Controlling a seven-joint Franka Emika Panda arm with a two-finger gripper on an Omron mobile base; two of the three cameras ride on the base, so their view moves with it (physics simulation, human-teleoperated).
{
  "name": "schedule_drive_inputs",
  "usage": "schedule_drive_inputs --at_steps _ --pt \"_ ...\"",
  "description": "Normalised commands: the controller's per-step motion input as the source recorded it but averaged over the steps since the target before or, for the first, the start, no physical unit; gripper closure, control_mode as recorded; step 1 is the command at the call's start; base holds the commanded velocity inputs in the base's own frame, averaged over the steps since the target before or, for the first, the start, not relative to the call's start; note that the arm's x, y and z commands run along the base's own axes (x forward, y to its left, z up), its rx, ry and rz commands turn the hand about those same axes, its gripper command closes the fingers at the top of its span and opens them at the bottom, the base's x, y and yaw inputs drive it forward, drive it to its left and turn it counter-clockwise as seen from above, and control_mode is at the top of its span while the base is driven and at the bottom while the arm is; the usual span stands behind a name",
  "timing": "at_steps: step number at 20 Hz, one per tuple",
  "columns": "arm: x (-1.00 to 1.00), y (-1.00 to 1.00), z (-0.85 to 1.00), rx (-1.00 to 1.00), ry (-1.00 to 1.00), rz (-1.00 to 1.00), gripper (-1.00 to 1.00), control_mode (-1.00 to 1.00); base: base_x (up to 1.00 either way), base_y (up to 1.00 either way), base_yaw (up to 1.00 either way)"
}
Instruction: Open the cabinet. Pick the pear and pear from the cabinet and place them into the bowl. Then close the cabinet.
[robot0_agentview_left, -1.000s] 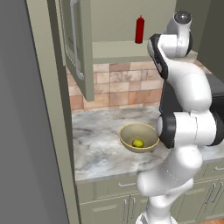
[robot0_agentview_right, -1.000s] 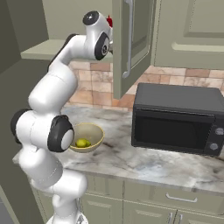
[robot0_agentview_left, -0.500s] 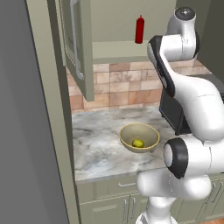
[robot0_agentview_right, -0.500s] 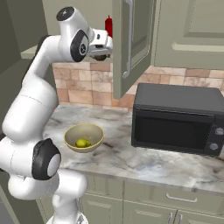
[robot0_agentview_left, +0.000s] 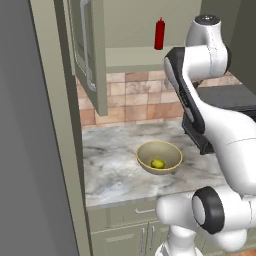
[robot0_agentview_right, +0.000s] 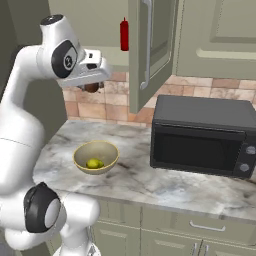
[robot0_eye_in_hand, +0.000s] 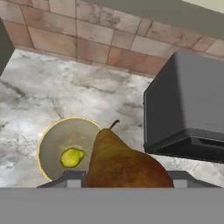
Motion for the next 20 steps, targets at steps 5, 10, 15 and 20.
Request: schedule_drive_inputs --at_steps 5,10,15,20 --pt "-0.60 0.03 -1.00 0.00 0.12 0.12 1.00 -1.00 0.00 0.00 0.00" --pt "-0.20 0.11 -0.98 0.00 0.10 0.07 1.00 -1.00 0.00 0.00 0.00" --pt "0.10 0.39 -0.78 0.00 0.12 0.01 1.00 -1.00 0.00 0.00 0.00" --pt "0.43 0.46 -0.69 0.00 0.11 0.01 1.00 -1.00 0.00 0.00 0.00"
